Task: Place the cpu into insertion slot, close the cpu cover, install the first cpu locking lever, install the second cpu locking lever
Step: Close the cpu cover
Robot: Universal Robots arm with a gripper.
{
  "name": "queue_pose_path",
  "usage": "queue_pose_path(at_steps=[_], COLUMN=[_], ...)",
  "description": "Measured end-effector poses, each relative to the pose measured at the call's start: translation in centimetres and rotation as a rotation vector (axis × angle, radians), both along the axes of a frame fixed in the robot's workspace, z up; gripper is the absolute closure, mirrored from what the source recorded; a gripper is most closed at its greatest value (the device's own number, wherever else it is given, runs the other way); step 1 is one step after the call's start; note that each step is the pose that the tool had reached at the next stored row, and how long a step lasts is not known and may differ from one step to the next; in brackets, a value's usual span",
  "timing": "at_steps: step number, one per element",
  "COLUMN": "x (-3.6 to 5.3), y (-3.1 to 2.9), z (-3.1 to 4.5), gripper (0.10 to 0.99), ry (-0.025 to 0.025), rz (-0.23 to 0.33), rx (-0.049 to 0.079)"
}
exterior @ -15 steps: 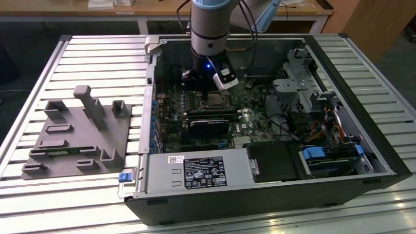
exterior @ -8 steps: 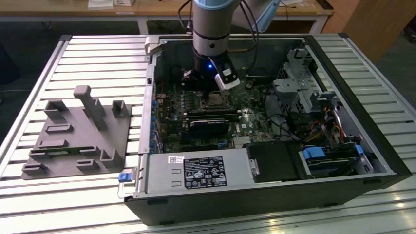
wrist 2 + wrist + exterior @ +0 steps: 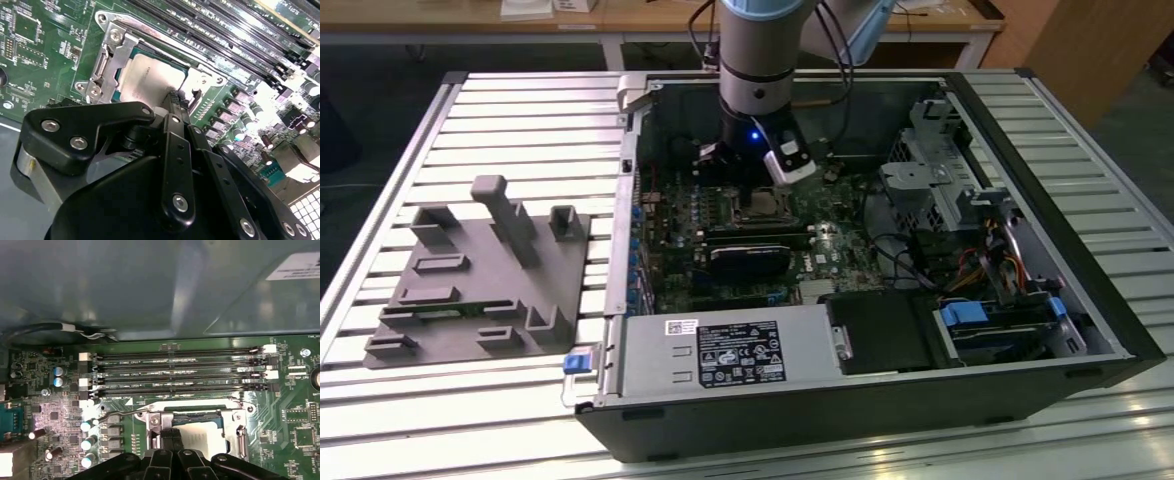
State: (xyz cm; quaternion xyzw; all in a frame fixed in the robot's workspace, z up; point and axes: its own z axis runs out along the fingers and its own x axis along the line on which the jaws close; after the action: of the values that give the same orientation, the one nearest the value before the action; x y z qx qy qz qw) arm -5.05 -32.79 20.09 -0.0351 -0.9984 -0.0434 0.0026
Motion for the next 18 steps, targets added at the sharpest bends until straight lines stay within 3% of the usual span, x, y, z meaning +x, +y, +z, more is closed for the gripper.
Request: queue_pose_path(at_steps=[9, 18], x=[1.50, 1.63], y=[-0.01, -0.02], z=[0.00, 0.49], gripper=[0.980, 0.980], ry=[0.0023, 0.0021], rz=[0.000, 0.000], rx=[0.000, 0.000])
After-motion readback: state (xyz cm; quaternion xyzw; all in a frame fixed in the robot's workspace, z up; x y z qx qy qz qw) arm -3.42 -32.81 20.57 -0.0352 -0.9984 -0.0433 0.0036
